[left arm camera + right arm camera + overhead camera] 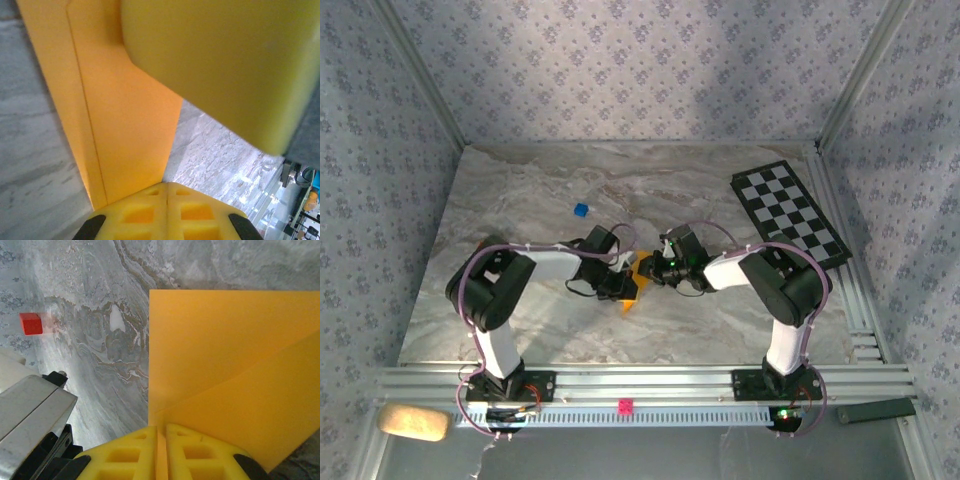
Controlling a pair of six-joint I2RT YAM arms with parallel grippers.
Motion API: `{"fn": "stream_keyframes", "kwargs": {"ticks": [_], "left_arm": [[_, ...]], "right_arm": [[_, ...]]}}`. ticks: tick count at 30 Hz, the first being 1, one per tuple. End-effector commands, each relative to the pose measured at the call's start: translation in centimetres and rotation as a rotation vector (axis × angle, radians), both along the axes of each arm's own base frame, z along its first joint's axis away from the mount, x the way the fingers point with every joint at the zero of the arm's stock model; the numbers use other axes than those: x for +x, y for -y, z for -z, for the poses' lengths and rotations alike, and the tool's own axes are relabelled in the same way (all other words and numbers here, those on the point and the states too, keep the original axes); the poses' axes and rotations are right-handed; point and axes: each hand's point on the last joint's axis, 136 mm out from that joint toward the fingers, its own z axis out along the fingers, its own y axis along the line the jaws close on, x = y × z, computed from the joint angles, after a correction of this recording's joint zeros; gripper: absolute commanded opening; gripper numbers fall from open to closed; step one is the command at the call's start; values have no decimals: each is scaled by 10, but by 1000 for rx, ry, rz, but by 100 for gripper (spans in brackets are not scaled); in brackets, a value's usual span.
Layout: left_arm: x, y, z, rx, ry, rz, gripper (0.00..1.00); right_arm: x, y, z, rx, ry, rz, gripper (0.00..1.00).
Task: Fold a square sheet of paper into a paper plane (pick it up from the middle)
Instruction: Fold the wing for the fifth time at the center of the table.
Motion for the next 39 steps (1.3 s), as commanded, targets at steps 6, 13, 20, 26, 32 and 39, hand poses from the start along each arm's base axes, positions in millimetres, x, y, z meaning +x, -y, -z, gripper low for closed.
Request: {"fn": "stream_keyframes", "kwargs": {"ticks": [6, 13, 20, 26, 32, 39], "left_arm": [[-41, -36, 17, 134, -88, 40, 0], [-63, -52, 19, 163, -122, 55, 1], [-81, -70, 23, 205, -147, 41, 1], [-78, -70, 11, 187, -107, 30, 0], [-50, -49, -39, 37, 51, -3, 0], [-1, -16, -63, -91, 82, -56, 2]], "right_arm": [[-21, 36, 59, -190, -139, 64, 15], [-21, 37, 58, -192, -135, 67, 15], [-22, 37, 59, -192, -138, 65, 15], [-22, 36, 57, -189, -136, 63, 15], [-20, 34, 54, -179, -131, 67, 15], [-18, 29, 51, -168, -129, 66, 15]]}}
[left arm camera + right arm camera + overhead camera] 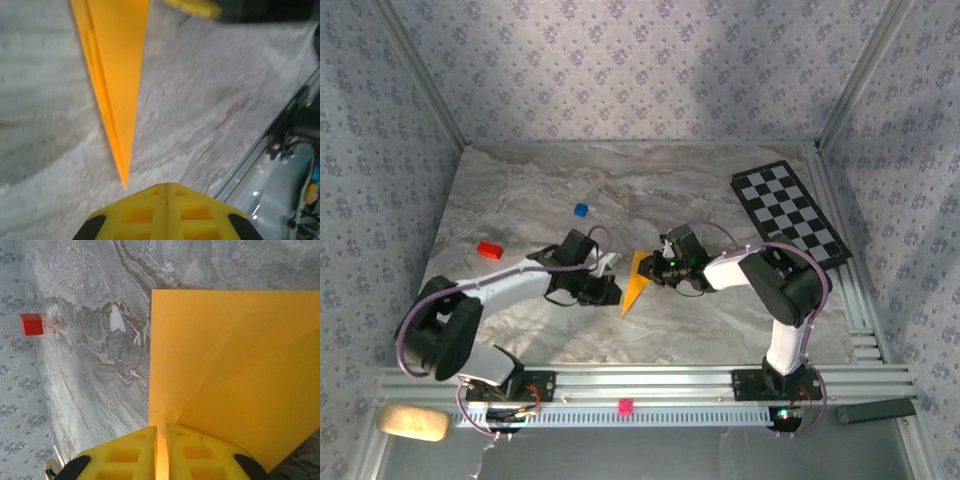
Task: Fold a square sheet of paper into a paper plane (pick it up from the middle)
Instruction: Fold the wing for the fifth time at the center of the table.
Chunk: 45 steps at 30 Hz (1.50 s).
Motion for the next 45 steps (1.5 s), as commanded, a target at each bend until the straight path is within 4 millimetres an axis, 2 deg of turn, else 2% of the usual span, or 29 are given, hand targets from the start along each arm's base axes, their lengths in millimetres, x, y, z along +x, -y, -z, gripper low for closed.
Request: {"fn": "stream_keyframes", "kwargs": {"ticks": [1, 8, 12, 15, 20, 24, 26, 32, 34, 38, 45], "left_arm": [[22, 20, -7, -53, -13, -11, 2], [44, 36, 12, -52, -38, -20, 4], [57, 39, 22, -17, -18, -42, 6], [62, 34, 39, 43, -19, -62, 7], [53, 11, 75, 192, -66, -83, 2], [37, -6, 96, 275, -97, -55, 0], [28, -12, 103, 293, -115, -30, 0], [4, -18, 106, 276, -141, 78, 0], [0, -15, 104, 250, -143, 108, 0], [-2, -7, 98, 196, -152, 135, 0], [-2, -3, 99, 193, -155, 147, 0]], "right_arm": [[-18, 29, 51, -170, -125, 62, 15], [-16, 26, 49, -151, -117, 64, 15], [-16, 24, 48, -142, -115, 66, 15], [-16, 22, 47, -130, -114, 64, 15], [-11, 20, 37, -100, -96, 70, 16], [-4, 20, 15, -75, -48, 74, 18], [1, 27, 0, -75, -12, 86, 20], [1, 70, -34, -166, 92, 155, 22], [-4, 75, -41, -164, 114, 150, 22], [-17, 66, -49, -128, 151, 88, 19], [-28, 32, -40, -135, 159, -17, 15]]}}
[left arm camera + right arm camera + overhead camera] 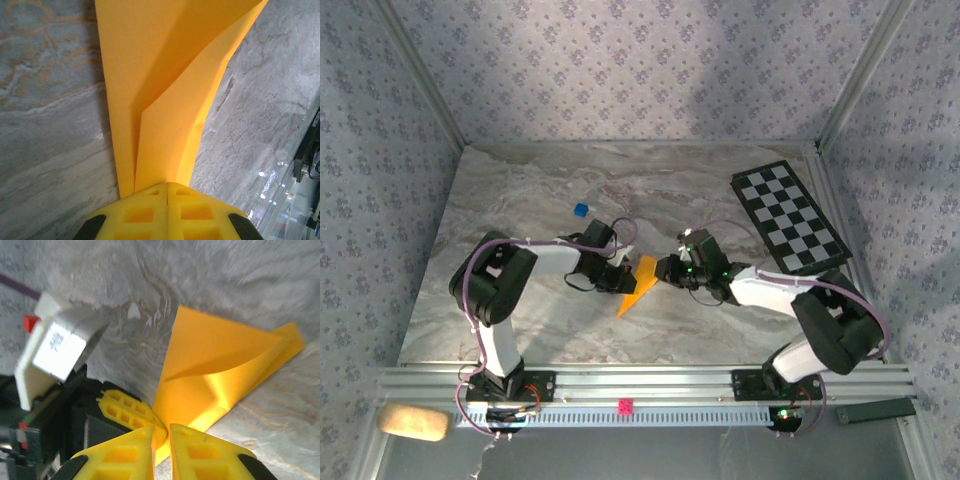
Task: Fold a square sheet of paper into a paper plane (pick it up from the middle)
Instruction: Fold the wing for the fifth time at the center of the table.
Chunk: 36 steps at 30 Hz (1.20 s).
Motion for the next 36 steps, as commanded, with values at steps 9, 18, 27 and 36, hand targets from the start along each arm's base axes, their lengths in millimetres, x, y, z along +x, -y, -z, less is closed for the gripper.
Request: {"fn": "stream_keyframes", "kwargs": {"ticks": [9, 18, 27, 36], "left_arm": [[-39, -36, 48, 214, -144, 11, 0], [-39, -39, 50, 234, -142, 9, 0], [-43, -47, 57, 270, -147, 12, 0], [-42, -47, 55, 268, -142, 6, 0]], "right_arm": [[7, -33, 28, -9, -45, -72, 9], [7, 1, 76, -53, -143, 41, 9], [30, 24, 72, -69, -165, 134, 10], [55, 69, 80, -86, -232, 296, 10]]}}
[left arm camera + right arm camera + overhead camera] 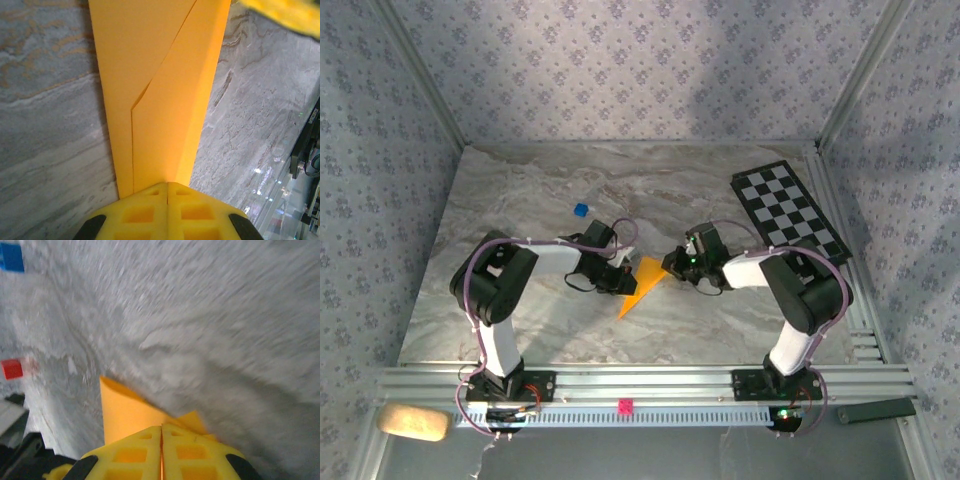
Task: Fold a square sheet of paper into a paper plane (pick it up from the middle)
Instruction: Fold the wing for the fifth time at the center of the table.
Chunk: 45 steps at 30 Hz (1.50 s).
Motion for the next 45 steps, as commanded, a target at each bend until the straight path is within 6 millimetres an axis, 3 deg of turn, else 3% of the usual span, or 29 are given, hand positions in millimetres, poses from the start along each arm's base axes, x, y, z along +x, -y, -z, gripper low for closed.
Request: {"fn": "stream_keyframes", "kwargs": {"ticks": [1, 5, 9, 12, 15, 22, 26, 31, 39, 45], "left_arm": [[-39, -46, 54, 268, -122, 2, 0], [-36, -44, 53, 259, -124, -12, 0], [-33, -40, 51, 248, -127, -32, 0], [-30, -38, 48, 240, -124, -47, 0], [-26, -35, 45, 231, -122, -72, 0], [-16, -26, 38, 189, -118, -130, 0], [-16, -27, 39, 198, -120, -133, 0], [-17, -29, 40, 203, -121, -138, 0], [-11, -23, 24, 176, -106, -140, 0], [-2, -16, 5, 151, -74, -129, 0]], "right_arm": [[7, 41, 30, -127, -93, 136, 10], [18, 42, 13, -97, -53, 140, 10], [20, 39, -21, -100, 40, 122, 12], [12, 32, -40, -108, 96, 96, 14], [1, 13, -47, -81, 119, 30, 14], [-18, -29, -34, -33, 87, -91, 12], [-19, -40, -23, -12, 63, -116, 11], [-17, -35, -6, -30, 21, -97, 11], [-34, -1, 36, -160, -99, -41, 8], [-36, 3, 40, -164, -104, -35, 6]]}}
